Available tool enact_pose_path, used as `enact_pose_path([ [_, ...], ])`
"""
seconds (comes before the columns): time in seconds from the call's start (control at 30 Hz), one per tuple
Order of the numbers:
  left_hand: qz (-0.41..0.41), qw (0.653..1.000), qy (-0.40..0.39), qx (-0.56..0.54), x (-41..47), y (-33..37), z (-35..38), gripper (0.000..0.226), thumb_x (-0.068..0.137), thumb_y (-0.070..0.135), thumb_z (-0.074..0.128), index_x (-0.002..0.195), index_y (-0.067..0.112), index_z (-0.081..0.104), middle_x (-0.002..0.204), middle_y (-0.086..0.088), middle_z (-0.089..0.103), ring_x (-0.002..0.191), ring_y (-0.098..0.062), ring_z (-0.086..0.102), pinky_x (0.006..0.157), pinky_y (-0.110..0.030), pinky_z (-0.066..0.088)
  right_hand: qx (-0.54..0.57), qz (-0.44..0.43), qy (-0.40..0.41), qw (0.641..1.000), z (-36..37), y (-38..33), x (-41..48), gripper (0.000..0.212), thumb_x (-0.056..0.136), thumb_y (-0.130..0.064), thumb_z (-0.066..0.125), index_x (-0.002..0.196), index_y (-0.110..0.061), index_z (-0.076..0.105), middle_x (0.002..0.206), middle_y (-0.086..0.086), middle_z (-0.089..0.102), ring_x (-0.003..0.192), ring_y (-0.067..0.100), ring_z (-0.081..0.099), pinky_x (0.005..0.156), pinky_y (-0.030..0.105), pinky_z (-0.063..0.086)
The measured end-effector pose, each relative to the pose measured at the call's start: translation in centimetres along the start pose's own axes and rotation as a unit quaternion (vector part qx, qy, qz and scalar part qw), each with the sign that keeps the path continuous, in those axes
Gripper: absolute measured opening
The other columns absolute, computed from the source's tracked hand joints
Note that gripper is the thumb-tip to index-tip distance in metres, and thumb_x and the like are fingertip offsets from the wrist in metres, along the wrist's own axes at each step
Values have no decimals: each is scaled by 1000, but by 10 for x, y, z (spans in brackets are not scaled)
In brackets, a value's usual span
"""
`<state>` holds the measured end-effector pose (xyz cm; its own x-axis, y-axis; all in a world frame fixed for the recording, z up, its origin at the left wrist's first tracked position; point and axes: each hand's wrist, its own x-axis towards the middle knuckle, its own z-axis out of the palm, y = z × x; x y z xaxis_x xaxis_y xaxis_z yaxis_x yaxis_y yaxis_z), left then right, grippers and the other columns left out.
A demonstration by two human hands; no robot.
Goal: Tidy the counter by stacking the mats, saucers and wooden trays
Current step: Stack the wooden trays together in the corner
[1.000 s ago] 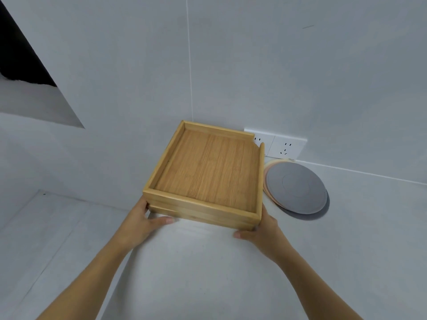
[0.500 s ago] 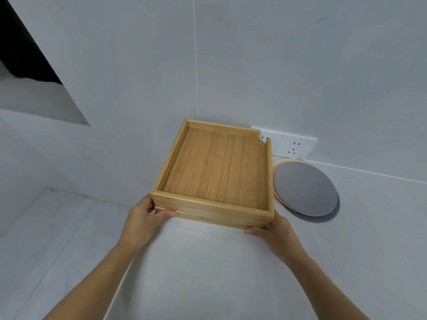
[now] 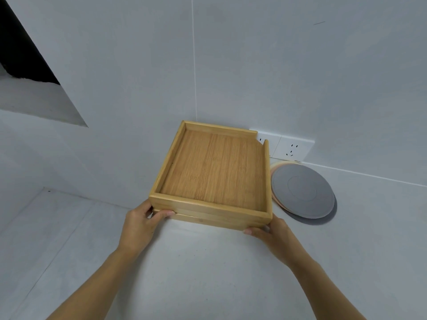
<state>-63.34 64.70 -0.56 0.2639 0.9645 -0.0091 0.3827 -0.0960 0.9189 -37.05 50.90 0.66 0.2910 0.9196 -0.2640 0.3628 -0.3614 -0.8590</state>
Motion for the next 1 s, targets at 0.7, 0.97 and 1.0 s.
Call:
enact_pose_path([
  [0.7, -7, 999, 16, 29, 2, -10, -1, 26, 66, 18, 81, 86, 20, 65, 76, 20, 69, 76, 11, 62, 66, 1, 45, -44, -55, 51, 996, 2, -5, -1, 22, 76, -21, 73, 75, -25, 51, 75, 25, 61, 64, 31, 53, 52, 20, 40],
  [0.97, 15, 999, 27, 38, 0, -13, 0, 19, 68, 18, 80, 80, 22, 66, 82, 15, 69, 80, -3, 62, 65, -5, 44, -61, -43, 62, 995, 7, 2, 0, 28, 77, -22, 71, 66, -12, 48, 62, 6, 48, 55, 13, 39, 48, 14, 34],
  [1.0, 12, 999, 31, 34, 0, -13, 0, 17, 67, 17, 80, 80, 18, 69, 80, 12, 70, 78, -5, 62, 64, -5, 44, -68, -39, 64, 995, 8, 4, 0, 29, 78, -24, 71, 64, -17, 46, 62, 1, 48, 60, 14, 39, 50, 14, 34],
])
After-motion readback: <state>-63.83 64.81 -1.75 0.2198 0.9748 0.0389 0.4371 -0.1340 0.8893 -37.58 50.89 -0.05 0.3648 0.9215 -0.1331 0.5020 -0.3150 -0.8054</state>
